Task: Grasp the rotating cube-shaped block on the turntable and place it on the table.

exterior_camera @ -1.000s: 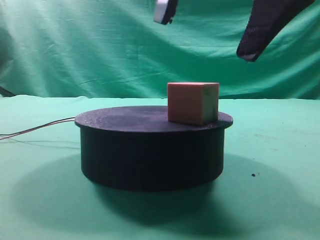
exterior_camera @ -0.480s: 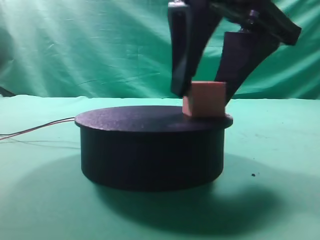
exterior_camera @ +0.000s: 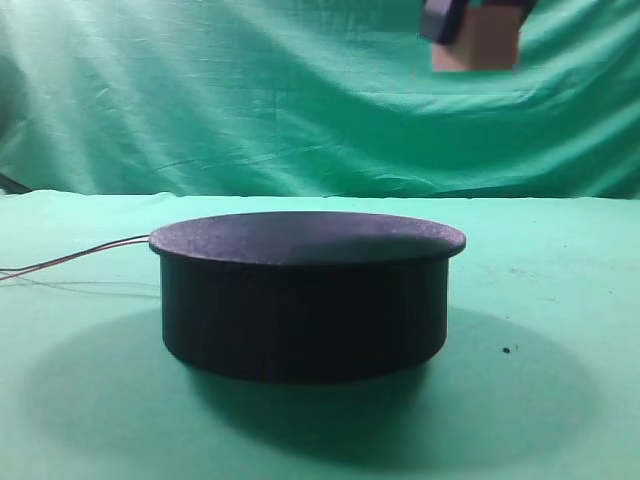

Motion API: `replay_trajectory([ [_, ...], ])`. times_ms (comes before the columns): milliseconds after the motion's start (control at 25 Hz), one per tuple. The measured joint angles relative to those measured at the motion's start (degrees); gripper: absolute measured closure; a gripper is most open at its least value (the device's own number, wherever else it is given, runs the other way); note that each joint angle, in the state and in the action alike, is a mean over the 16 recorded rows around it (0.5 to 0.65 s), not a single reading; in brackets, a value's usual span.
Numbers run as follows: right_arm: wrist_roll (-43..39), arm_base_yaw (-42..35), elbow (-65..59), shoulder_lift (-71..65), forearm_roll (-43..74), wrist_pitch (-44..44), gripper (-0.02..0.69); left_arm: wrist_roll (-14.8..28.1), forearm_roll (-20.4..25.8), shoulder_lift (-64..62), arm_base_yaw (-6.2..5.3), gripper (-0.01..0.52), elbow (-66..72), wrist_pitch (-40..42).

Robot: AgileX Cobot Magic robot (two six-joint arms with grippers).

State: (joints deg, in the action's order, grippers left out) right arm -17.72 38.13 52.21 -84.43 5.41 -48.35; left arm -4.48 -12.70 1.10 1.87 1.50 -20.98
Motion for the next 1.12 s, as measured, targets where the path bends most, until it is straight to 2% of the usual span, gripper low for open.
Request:
replay_trajectory([
  [200,-0.3,-1.8,-6.2,-2.1,-1.8,5.3,0.42,0.0,0.0,0.0,0.0,0.514,0.0,0.0],
  [360,0.5,-3.2,-8.6,-4.0,-3.8,8.4,0.363,0.0,0.0,0.0,0.0,0.514,0.0,0.0],
  [560,1.6,-4.1,-7.6,-3.0,-5.1,7.4,0.273,0.0,0.0,0.0,0.0,0.514,0.0,0.0],
  [680,1.8,-4.2,-6.3,-0.1,-5.4,5.1,0.255,0.0,0.0,0.0,0.0,0.514,0.0,0.0],
  [840,1.8,-4.2,-4.6,6.0,-5.2,0.8,0.301,0.0,0.0,0.0,0.0,0.514,0.0,0.0],
  [1120,1.7,-4.2,-2.6,21.1,-4.1,-7.6,0.519,0.0,0.0,0.0,0.0,0.514,0.0,0.0],
])
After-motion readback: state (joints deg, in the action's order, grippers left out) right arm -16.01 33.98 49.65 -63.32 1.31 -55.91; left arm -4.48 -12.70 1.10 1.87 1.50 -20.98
